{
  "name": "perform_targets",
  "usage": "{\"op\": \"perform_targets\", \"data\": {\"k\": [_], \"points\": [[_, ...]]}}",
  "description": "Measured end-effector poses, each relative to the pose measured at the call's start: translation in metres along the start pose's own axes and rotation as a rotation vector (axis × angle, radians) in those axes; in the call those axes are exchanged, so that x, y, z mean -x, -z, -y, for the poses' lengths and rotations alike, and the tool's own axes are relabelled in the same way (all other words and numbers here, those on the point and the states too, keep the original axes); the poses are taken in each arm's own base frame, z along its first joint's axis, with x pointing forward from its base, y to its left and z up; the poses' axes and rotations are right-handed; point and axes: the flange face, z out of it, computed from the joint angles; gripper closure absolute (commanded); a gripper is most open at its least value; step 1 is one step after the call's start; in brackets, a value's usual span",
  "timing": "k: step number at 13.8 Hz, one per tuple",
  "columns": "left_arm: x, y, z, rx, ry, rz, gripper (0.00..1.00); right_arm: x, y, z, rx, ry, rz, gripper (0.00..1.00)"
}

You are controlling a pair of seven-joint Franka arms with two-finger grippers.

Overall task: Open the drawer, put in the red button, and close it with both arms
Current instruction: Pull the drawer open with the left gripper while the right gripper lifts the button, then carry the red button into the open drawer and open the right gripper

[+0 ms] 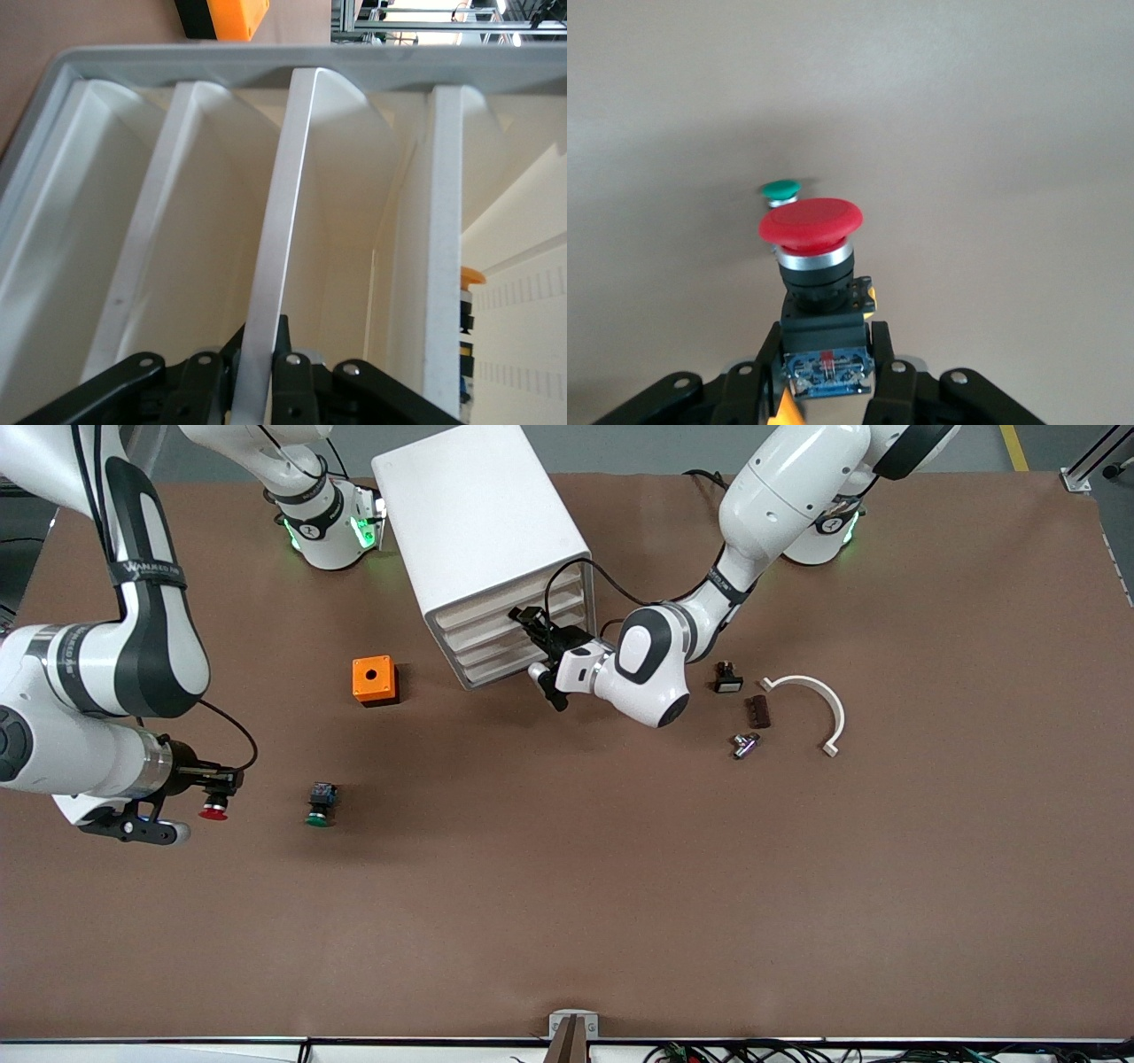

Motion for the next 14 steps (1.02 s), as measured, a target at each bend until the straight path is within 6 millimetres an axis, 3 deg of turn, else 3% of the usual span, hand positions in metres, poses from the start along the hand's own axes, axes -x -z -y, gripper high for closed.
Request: {"op": "perform_targets", "data": {"k": [4, 8, 11, 12, 13, 14], "points": [[-0.022, 0.046, 0.012, 0.012, -0.009, -0.006, 1.0, 0.039, 0.038, 0.085, 0.027, -0.173, -0.009, 0.85], [-0.046, 0.108, 0.026, 0.025, 0.005, -0.012, 1.0, 0.098, 0.052, 0.178, 0.042, -0.403, -0.041, 0.85], [-0.052, 0.122, 0.034, 0.042, 0.007, -0.01, 1.0, 0.136, 0.052, 0.229, 0.022, -0.581, -0.021, 0.86], [-0.054, 0.125, 0.034, 0.042, 0.004, -0.009, 0.83, 0.148, 0.051, 0.244, 0.009, -0.623, 0.0, 0.87], [-0.055, 0.128, 0.035, 0.042, 0.003, -0.008, 0.18, 0.161, 0.051, 0.259, -0.009, -0.659, 0.031, 0.87], [-0.054, 0.13, 0.035, 0.04, 0.013, 0.002, 0.0, 0.172, 0.05, 0.272, -0.027, -0.69, 0.061, 0.87]]}}
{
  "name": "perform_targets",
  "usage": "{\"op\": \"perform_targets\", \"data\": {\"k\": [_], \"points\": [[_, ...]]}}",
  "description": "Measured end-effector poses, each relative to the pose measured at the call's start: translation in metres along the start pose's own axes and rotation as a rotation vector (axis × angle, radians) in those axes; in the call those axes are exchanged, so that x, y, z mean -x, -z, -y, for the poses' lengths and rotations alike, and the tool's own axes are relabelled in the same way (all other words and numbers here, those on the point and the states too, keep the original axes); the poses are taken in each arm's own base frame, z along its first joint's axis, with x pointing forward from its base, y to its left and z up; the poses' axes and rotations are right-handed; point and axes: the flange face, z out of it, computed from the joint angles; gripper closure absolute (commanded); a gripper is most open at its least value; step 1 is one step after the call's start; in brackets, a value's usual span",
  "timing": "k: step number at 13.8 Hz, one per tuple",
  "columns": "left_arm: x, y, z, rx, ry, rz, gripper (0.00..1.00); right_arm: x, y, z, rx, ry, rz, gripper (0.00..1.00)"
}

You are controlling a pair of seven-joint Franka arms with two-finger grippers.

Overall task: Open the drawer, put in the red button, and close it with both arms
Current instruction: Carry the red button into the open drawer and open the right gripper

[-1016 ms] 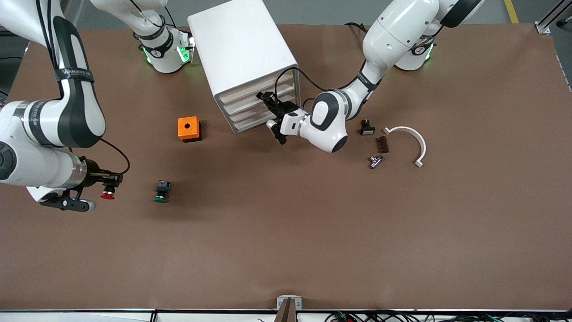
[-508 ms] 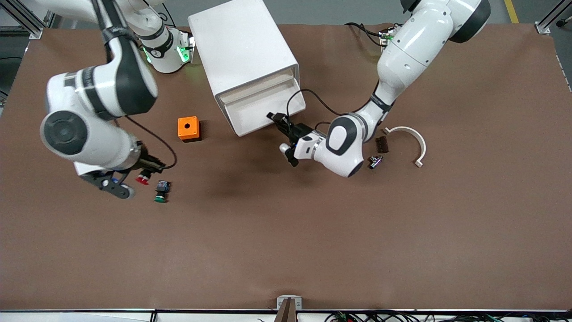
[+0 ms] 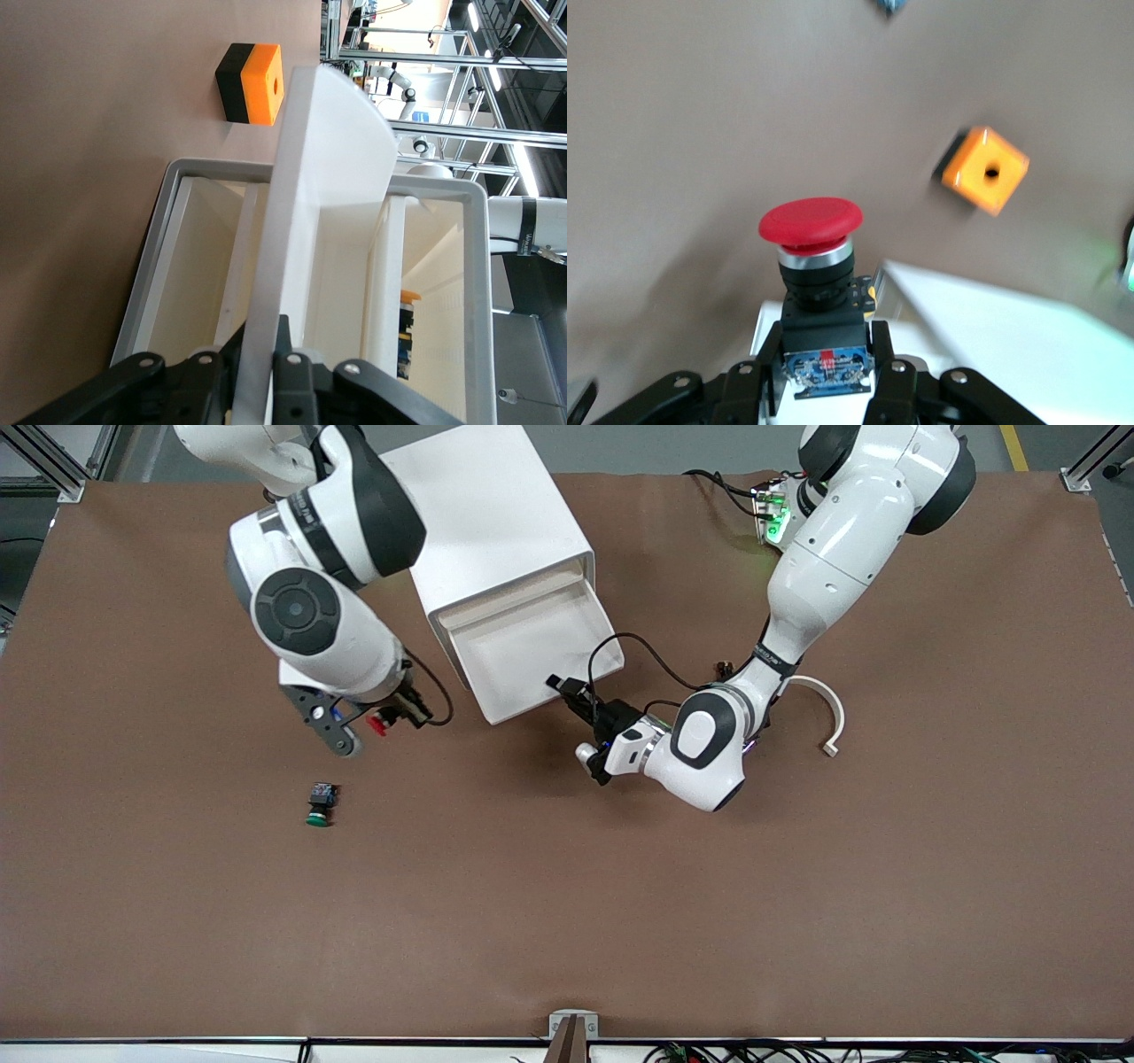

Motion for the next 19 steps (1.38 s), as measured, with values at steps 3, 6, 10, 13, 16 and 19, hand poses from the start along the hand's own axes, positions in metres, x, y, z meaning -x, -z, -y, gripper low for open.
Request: {"op": "perform_targets", "data": {"k": [3, 6, 10, 13, 16, 19], "points": [[0.001, 0.007, 0.002, -0.021, 0.048, 0.011, 0.0, 0.038, -0.005, 0.006, -0.019, -0.061, 0.05, 0.87], [-0.001, 0.026, -0.001, -0.051, 0.08, 0.001, 0.0, 0.063, -0.027, 0.008, -0.066, -0.094, 0.054, 0.88], [0.001, 0.094, -0.004, -0.201, 0.111, -0.009, 0.0, 0.106, -0.071, 0.001, -0.085, -0.128, 0.047, 0.9], [0.015, 0.139, -0.002, -0.304, 0.115, 0.03, 0.0, 0.122, -0.09, 0.0, -0.088, -0.157, 0.091, 0.9], [0.022, 0.163, 0.0, -0.433, 0.115, 0.077, 0.0, 0.119, -0.105, 0.0, -0.101, -0.169, 0.095, 0.9], [0.024, 0.175, -0.008, -0.545, 0.15, 0.092, 0.0, 0.131, -0.117, 0.001, -0.113, -0.157, 0.09, 0.88]]}}
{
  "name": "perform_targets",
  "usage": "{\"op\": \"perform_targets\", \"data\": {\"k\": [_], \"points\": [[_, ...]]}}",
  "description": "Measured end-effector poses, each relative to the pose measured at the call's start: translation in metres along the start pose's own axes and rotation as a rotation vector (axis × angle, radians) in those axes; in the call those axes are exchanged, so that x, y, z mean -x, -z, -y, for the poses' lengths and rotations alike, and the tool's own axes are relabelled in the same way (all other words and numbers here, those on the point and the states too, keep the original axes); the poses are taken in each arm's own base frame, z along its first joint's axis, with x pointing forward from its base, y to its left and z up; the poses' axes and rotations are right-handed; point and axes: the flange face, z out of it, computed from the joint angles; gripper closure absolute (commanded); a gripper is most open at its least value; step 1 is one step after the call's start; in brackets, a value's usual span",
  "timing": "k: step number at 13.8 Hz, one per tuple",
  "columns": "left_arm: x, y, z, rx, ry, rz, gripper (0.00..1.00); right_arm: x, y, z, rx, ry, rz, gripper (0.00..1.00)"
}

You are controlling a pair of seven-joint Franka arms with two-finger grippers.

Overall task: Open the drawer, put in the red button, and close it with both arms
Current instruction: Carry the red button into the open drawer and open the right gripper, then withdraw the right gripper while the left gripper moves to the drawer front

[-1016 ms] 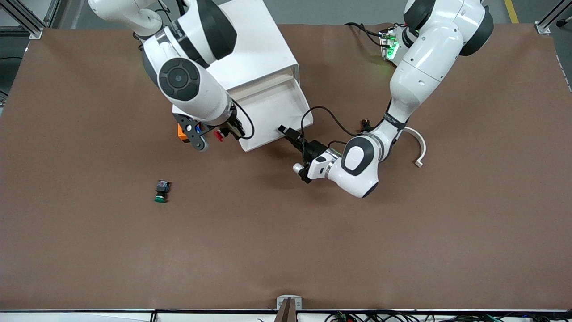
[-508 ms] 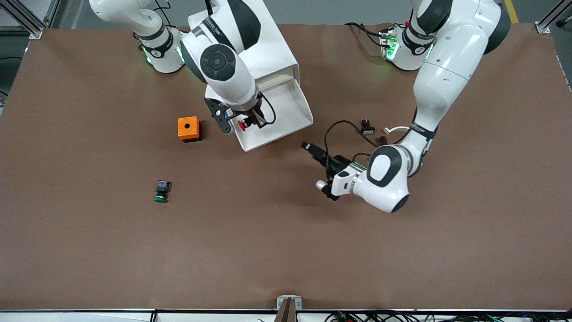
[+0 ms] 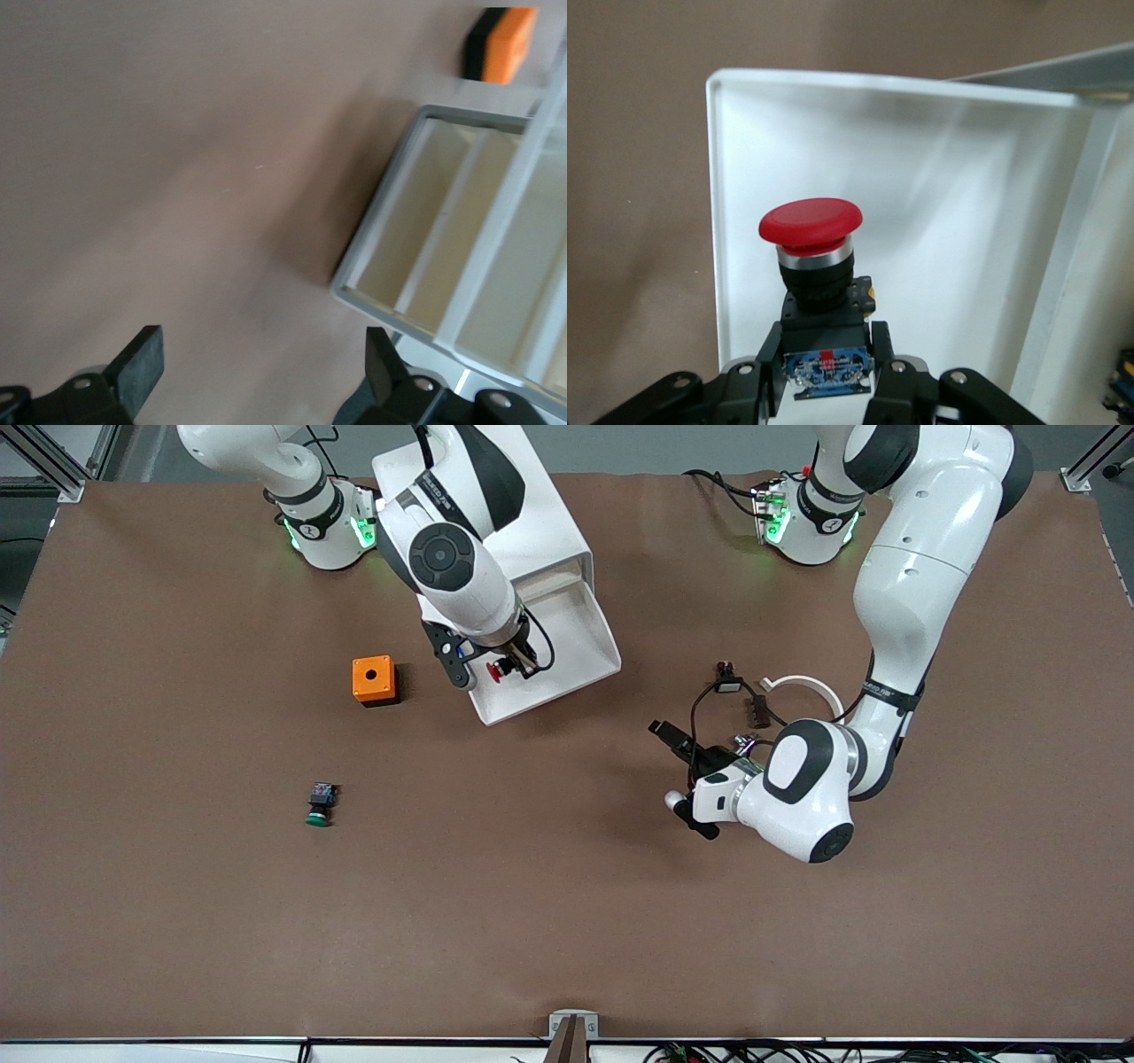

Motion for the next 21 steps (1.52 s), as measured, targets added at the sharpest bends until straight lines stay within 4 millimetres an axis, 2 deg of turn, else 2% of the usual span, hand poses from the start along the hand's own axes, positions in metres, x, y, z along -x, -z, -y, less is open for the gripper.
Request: {"op": "perform_targets", "data": {"k": [4, 6, 7, 8, 9, 11, 13, 14, 15, 16, 17, 19, 21], "points": [[0.003, 0.021, -0.015, -0.175, 0.138, -0.023, 0.0, 0.012, -0.026, 0.002, 0.005, 0.006, -0.01, 0.81], [0.001, 0.025, -0.027, -0.249, 0.189, -0.049, 0.0, 0.011, -0.032, 0.004, 0.008, 0.005, -0.013, 0.67], [-0.002, 0.024, -0.032, -0.267, 0.213, -0.064, 0.0, 0.012, -0.033, 0.004, 0.01, 0.006, -0.013, 0.44], [-0.004, 0.022, -0.036, -0.285, 0.246, -0.079, 0.0, 0.013, -0.033, 0.003, 0.01, 0.008, -0.013, 0.11], [-0.007, 0.02, -0.039, -0.311, 0.283, -0.092, 0.0, 0.014, -0.033, 0.004, 0.008, 0.009, -0.013, 0.0], [-0.012, 0.018, -0.048, -0.366, 0.355, -0.136, 0.0, 0.014, -0.03, 0.005, 0.002, 0.009, -0.011, 0.0], [-0.016, 0.015, -0.069, -0.409, 0.428, -0.181, 0.0, 0.015, -0.021, 0.007, 0.002, 0.01, -0.009, 0.0], [-0.018, 0.01, -0.082, -0.418, 0.474, -0.197, 0.0, 0.016, -0.011, 0.008, 0.023, 0.011, -0.009, 0.0], [-0.02, 0.002, -0.097, -0.424, 0.524, -0.212, 0.0, 0.016, 0.007, 0.009, 0.057, 0.012, -0.009, 0.0], [-0.023, -0.01, -0.112, -0.432, 0.569, -0.228, 0.0, 0.012, 0.035, 0.01, 0.094, 0.008, -0.009, 0.0], [-0.027, -0.023, -0.127, -0.444, 0.607, -0.245, 0.0, 0.004, 0.071, 0.01, 0.125, 0.0, -0.005, 0.0], [-0.032, -0.048, -0.151, -0.467, 0.68, -0.282, 0.0, -0.028, 0.151, 0.002, 0.152, -0.028, 0.008, 0.0], [-0.034, -0.069, -0.169, -0.49, 0.772, -0.311, 0.0, -0.073, 0.211, -0.011, 0.146, -0.025, 0.028, 0.0]]}}
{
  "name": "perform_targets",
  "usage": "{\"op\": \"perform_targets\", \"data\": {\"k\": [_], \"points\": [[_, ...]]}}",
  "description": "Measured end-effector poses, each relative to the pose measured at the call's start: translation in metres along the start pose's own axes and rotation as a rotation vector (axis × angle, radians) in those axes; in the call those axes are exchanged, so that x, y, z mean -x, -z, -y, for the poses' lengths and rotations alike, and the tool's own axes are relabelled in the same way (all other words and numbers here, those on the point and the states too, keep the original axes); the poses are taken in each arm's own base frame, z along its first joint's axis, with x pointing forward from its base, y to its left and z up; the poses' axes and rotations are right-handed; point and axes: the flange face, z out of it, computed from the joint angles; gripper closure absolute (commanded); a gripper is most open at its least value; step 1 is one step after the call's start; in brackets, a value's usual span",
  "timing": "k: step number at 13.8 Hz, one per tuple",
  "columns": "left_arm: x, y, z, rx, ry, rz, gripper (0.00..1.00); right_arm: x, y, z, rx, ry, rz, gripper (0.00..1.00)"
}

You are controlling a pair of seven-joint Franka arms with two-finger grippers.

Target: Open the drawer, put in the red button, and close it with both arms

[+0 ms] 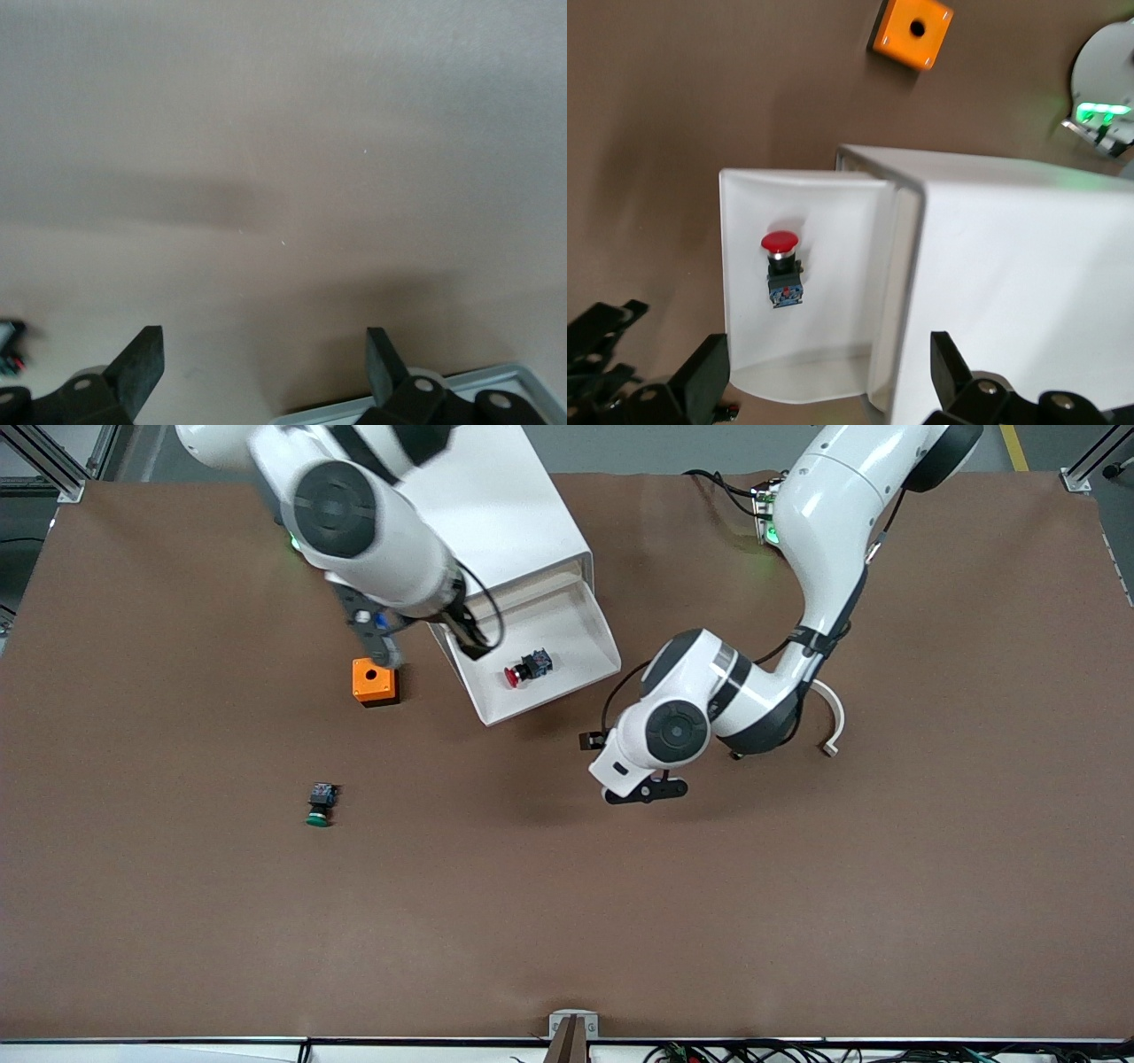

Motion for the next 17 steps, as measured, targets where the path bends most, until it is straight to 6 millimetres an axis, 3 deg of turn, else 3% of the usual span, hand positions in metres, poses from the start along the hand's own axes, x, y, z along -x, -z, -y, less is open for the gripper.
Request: {"op": "perform_targets", "data": {"k": [3, 6, 9, 13, 15, 17], "points": [[0.035, -0.016, -0.033, -0.035, 0.107, -0.047, 0.0, -0.075, 0.061, -0.038, -0.04, 0.131, 0.027, 0.0], [0.073, -0.031, -0.066, -0.026, 0.174, -0.07, 0.0, -0.144, 0.102, -0.089, -0.066, 0.323, -0.007, 0.0], [0.109, -0.043, -0.092, -0.016, 0.185, -0.075, 0.0, -0.2, 0.117, -0.127, -0.055, 0.539, -0.084, 0.0], [0.145, -0.053, -0.115, 0.011, 0.182, -0.035, 0.0, -0.291, 0.129, -0.172, -0.099, 0.731, -0.123, 0.0], [0.158, -0.057, -0.122, 0.016, 0.188, -0.037, 0.0, -0.314, 0.132, -0.181, -0.083, 0.787, -0.18, 0.0], [0.175, -0.062, -0.132, 0.027, 0.194, -0.029, 0.0, -0.32, 0.134, -0.18, -0.074, 0.835, -0.224, 0.0]]}}
